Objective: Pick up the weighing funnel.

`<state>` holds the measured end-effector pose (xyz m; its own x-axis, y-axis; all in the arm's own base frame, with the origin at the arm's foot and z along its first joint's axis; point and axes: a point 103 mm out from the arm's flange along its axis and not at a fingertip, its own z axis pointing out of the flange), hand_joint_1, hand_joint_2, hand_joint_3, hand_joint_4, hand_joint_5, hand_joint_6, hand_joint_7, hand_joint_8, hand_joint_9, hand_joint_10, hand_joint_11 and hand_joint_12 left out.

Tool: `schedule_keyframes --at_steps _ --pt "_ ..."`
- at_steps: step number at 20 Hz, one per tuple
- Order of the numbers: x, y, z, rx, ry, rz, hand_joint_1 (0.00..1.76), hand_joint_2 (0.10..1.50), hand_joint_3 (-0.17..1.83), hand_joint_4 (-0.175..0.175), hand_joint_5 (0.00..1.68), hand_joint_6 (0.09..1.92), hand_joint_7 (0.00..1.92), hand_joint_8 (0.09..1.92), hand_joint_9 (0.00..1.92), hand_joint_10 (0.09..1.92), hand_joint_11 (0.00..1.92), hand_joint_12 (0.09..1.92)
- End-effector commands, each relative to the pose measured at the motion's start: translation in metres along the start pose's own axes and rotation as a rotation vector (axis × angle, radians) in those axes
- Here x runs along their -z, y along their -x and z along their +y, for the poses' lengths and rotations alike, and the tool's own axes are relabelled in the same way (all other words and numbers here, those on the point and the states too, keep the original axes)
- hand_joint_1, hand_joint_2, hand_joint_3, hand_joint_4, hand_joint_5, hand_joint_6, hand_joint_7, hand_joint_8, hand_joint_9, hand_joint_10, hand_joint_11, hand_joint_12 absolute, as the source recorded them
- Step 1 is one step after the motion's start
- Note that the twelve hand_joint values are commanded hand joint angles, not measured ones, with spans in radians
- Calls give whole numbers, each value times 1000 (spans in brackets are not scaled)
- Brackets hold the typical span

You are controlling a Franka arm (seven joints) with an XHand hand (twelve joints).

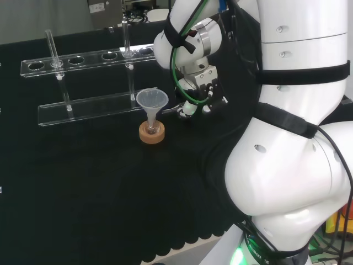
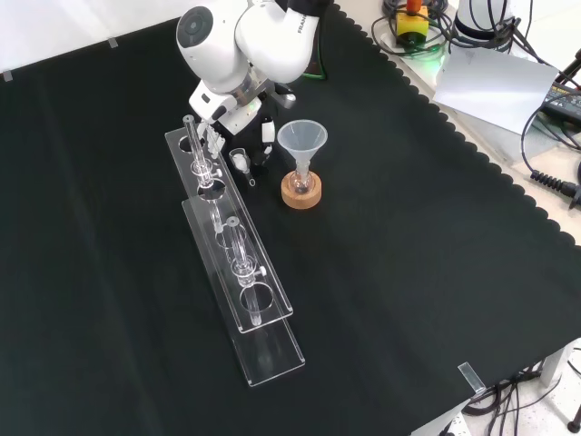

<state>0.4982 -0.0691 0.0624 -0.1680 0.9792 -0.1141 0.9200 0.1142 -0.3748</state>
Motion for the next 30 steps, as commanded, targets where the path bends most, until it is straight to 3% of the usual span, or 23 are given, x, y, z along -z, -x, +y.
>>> schedule_keyframes --at_steps 1,30 --pt "0 1 -1 1 0 4 900 637 607 -52 566 665 710 750 906 496 540 1268" --pt "-4 7 -3 -23 -14 -2 908 636 620 -52 560 712 704 762 903 503 545 1268"
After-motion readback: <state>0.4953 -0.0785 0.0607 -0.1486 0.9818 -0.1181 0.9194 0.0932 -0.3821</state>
